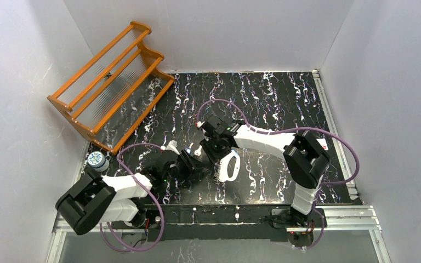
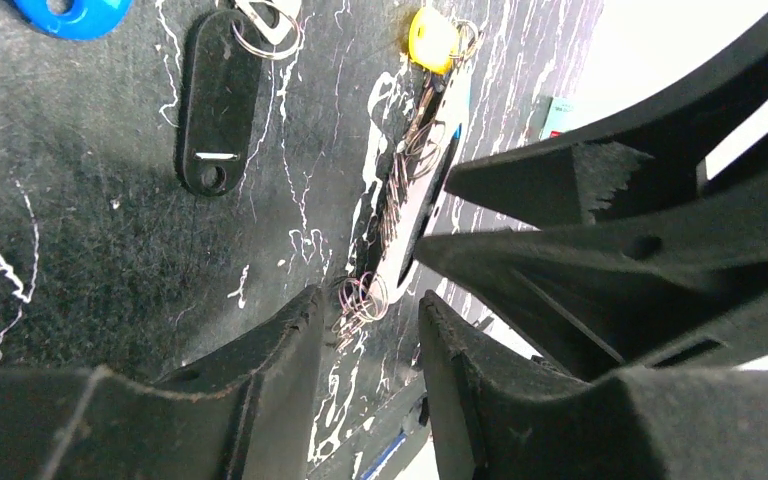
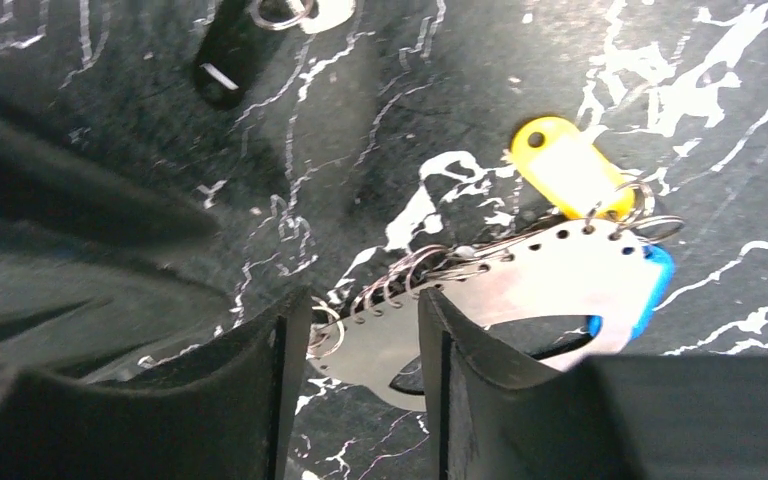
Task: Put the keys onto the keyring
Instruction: Adjust the keyring at the center of the board.
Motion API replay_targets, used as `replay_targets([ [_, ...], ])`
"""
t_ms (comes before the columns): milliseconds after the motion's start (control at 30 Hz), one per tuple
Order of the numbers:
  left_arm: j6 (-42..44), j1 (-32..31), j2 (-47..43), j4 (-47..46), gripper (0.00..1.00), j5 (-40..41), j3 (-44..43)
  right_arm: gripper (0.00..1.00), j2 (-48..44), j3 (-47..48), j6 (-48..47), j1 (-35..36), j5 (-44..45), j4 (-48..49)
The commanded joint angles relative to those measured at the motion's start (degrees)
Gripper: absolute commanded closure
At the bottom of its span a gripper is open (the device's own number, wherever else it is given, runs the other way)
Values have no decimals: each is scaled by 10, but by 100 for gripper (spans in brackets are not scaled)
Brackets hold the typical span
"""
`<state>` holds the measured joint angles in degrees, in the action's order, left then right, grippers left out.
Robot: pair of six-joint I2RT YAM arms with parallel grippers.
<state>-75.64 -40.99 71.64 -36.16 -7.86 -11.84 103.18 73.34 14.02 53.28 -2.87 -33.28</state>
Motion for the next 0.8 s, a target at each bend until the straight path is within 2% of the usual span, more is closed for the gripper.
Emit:
replay_targets([
  [0, 9, 3, -46, 65, 63, 31, 0, 50, 13, 31, 4, 2, 85, -35],
  [233, 85, 3, -69, 175, 63, 41, -56, 58, 1, 19, 23, 0, 116, -21],
  [367, 137, 3, -48, 220, 63, 38, -100, 58, -21, -1, 31, -22, 72, -4],
  [533, 192, 3, -5, 227, 63, 19, -153, 57, -75, -59, 43, -72, -21, 35],
  [767, 292, 0, 95, 232, 63, -49, -254, 56, -138, -166, 72, -151, -144, 97],
])
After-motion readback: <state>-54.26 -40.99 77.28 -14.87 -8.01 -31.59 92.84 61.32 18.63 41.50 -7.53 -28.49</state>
